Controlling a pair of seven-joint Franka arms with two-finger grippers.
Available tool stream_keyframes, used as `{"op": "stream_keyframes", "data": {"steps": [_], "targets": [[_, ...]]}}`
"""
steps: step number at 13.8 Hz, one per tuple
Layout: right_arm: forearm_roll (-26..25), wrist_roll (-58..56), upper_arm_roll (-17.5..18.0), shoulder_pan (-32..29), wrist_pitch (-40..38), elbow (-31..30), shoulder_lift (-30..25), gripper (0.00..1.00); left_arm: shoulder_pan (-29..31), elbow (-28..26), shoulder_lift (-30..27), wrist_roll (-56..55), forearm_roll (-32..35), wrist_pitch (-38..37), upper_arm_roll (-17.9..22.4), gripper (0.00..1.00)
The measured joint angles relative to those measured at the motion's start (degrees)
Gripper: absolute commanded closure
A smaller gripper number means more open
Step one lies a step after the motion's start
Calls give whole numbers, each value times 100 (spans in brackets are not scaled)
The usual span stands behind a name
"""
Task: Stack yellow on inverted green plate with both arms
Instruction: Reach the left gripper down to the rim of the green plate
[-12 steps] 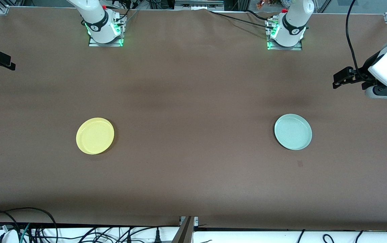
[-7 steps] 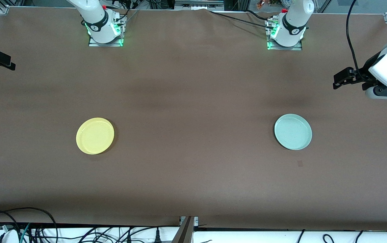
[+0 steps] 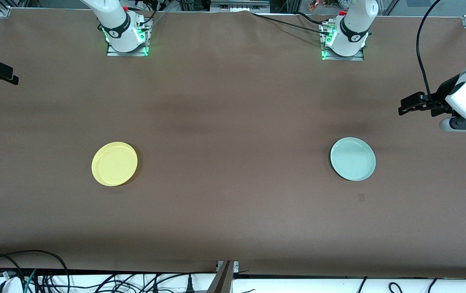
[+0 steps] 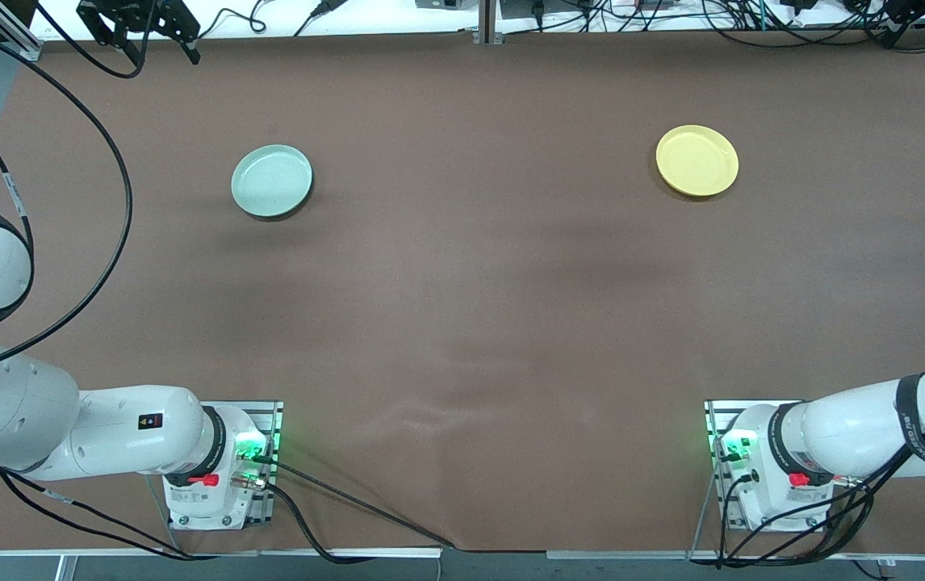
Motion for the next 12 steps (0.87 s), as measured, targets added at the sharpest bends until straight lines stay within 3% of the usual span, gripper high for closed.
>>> {"op": "stream_keyframes", "data": {"steps": [3,6,12], "targets": [[0,0,-1,0,0,0,0,0,25,-15,225,541,0,-124,0,0],[0,0,-2,0,0,1,1,0,29,-20,877,1218,1,-32,1,0],[1,-2,-5,0,0,4,4,0,188,-10,2578,2745,39,1341,11,0]]}}
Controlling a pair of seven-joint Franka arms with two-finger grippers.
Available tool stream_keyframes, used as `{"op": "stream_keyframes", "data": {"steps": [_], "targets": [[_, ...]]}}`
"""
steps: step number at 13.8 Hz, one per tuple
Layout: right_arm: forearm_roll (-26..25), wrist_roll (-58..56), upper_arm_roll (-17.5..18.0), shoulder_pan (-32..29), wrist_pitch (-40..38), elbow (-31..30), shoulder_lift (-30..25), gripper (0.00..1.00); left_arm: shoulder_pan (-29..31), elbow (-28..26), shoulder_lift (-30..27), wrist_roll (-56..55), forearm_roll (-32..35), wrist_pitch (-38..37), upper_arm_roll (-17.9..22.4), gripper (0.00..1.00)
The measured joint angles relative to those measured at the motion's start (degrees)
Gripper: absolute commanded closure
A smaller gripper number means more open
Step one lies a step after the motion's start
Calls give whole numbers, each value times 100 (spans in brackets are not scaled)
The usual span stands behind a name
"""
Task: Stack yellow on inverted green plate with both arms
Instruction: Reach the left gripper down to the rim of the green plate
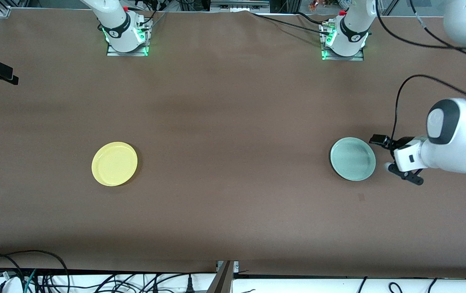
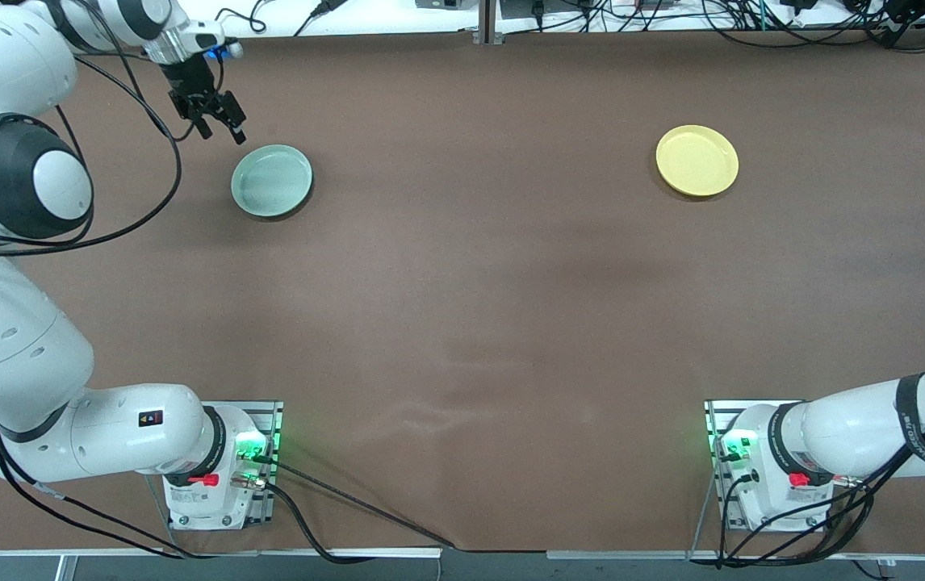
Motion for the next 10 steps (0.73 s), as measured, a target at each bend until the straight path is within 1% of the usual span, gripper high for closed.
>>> {"op": "stream_keyframes", "data": {"steps": [2,3,5,6,10], "targets": [[1,0,0,0,0,0,4,0,-6,2,341,564,19,619,-5,0],[1,0,0,0,0,0,10,0,-27,3,447,710,161,837,-13,0],[2,0,-1,0,0,0,24,0,-43,-10,555,766,829,1243,-52,0],[2,0,-1,0,0,1,31,0,-44,-59,582,775,1004,1455,-68,0],[3,0,-1,0,0,0,50,0,-37,-550,609,806,1165,2211,-75,0]]}}
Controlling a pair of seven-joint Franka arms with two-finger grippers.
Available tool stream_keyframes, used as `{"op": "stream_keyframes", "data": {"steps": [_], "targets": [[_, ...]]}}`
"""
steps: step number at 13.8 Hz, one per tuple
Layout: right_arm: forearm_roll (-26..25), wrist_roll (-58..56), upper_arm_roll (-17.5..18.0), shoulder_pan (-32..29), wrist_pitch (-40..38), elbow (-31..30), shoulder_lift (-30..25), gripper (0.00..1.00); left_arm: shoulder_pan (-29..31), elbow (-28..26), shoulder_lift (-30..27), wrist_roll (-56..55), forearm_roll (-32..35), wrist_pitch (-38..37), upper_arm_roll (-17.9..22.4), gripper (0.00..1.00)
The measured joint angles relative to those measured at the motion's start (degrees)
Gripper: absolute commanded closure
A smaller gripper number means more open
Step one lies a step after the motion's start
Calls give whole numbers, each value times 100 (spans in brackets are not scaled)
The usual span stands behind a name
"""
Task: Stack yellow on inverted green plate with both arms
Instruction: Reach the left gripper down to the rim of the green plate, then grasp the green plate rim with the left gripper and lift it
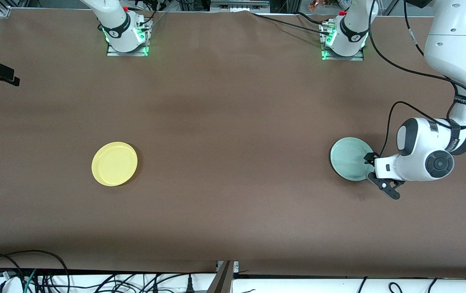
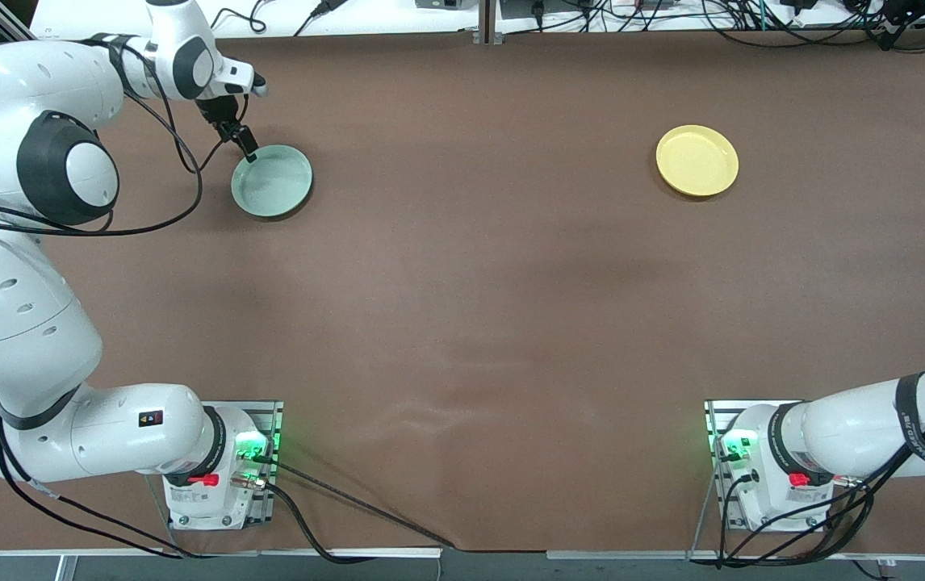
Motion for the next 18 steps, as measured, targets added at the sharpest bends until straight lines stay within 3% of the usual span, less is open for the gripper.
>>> {"op": "stream_keyframes", "data": {"steps": [2,3,5,7,8,15,18], "targets": [[0,0,0,0,-1,0,35,0,1,-242,2,7,3,294,2,0],[0,0,0,0,0,0,57,0,-1,-363,3,18,4,445,2,13],[2,0,0,0,2,0,87,0,1,-485,6,121,5,585,3,48],[3,0,0,0,9,0,93,0,6,-501,9,299,8,614,6,96],[3,0,0,0,15,0,94,0,7,-500,9,393,9,622,6,100],[3,4,-5,-3,208,0,315,0,-10,-345,-88,957,11,555,-42,100],[5,4,-17,-107,209,0,413,0,-212,-149,-284,1009,11,131,-134,100]]}}
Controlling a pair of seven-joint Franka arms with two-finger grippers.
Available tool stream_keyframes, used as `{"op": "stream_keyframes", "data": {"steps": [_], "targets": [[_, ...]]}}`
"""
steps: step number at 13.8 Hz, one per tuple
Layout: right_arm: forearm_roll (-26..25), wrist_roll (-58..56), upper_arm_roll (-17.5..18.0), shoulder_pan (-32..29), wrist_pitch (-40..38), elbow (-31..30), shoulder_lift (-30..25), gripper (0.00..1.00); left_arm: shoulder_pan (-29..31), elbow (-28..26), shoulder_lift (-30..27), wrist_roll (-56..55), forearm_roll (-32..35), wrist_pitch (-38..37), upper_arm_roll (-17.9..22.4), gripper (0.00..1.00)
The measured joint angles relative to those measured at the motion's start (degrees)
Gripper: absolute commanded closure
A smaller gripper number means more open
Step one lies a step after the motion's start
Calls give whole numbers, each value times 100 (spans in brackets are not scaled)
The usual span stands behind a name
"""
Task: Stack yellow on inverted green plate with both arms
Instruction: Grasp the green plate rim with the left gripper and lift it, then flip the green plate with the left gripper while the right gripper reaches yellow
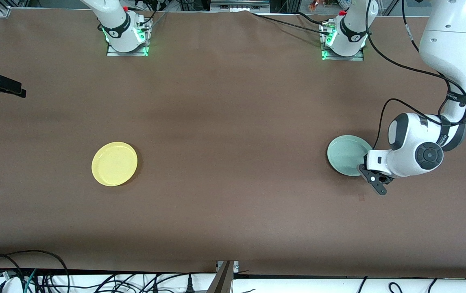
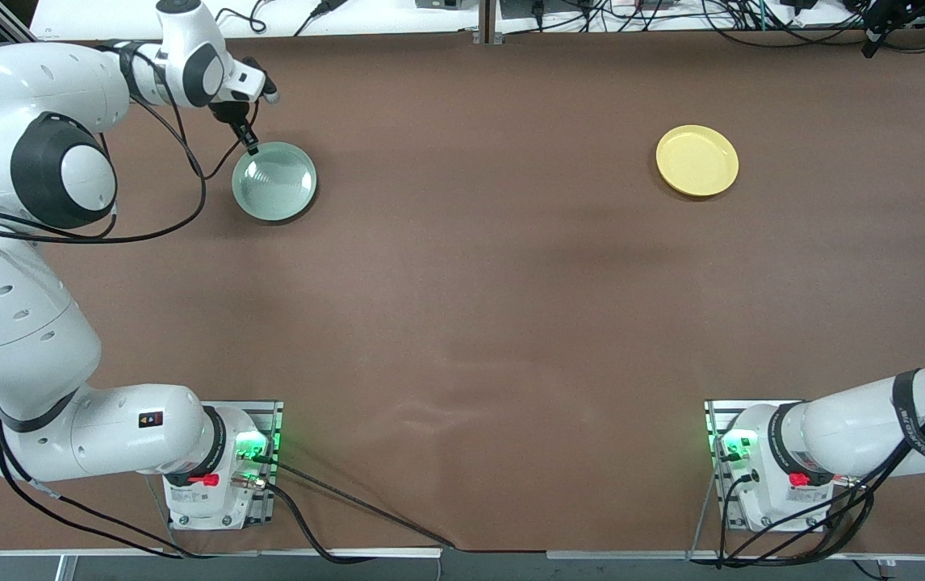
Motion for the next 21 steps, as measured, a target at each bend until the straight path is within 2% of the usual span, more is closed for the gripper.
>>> {"op": "stream_keyframes", "data": {"steps": [4,7,10,13,17,21], "targets": [[135,-41,-27,-346,-30,0,148,0,-572,1097,-98,-378,299,-1558,-1,100],[137,-40,-26,-359,-207,0,155,0,-1191,1563,-119,-1148,937,-2357,-12,100],[164,-40,-27,-391,-221,-10,280,0,-2013,1627,-116,-2217,1546,-2833,-9,100],[534,-39,-27,-430,-94,-23,644,0,-2691,1662,-116,-3301,2213,-3281,-5,100],[754,-39,-14,-467,519,-30,1327,0,-3732,1674,-3,-4567,3413,-3933,-1,100],[1102,-39,44,-464,1315,-212,1962,0,-4497,1673,369,-6654,3892,-4293,25,100]]}}
